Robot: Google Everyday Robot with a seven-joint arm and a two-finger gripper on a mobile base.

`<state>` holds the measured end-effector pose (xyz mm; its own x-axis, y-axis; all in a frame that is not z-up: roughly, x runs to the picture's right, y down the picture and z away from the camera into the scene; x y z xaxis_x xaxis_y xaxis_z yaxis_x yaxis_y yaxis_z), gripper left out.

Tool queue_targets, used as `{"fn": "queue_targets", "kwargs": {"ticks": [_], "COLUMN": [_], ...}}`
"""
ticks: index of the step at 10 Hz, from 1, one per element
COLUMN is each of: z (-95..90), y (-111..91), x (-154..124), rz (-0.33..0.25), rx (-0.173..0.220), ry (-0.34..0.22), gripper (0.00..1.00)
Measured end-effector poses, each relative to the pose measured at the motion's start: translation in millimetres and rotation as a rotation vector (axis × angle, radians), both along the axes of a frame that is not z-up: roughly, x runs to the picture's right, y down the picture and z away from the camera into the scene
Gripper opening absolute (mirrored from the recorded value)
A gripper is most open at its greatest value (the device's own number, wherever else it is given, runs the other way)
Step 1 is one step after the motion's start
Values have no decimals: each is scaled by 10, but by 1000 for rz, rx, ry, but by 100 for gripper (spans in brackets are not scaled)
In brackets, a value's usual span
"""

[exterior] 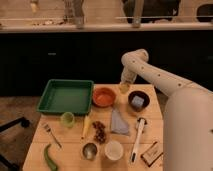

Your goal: Place apple in red bowl

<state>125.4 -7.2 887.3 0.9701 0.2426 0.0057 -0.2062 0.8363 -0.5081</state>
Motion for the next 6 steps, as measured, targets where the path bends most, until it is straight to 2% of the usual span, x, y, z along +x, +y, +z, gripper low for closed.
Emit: {"fn": "queue_targets", "kwargs": {"ticks": [3, 6], "z": [-66, -81], "y": [3, 6], "x": [-270, -401], "rz": [-43, -51], "rx": [6, -7], "ry": [-65, -140], "gripper": [0, 0]}}
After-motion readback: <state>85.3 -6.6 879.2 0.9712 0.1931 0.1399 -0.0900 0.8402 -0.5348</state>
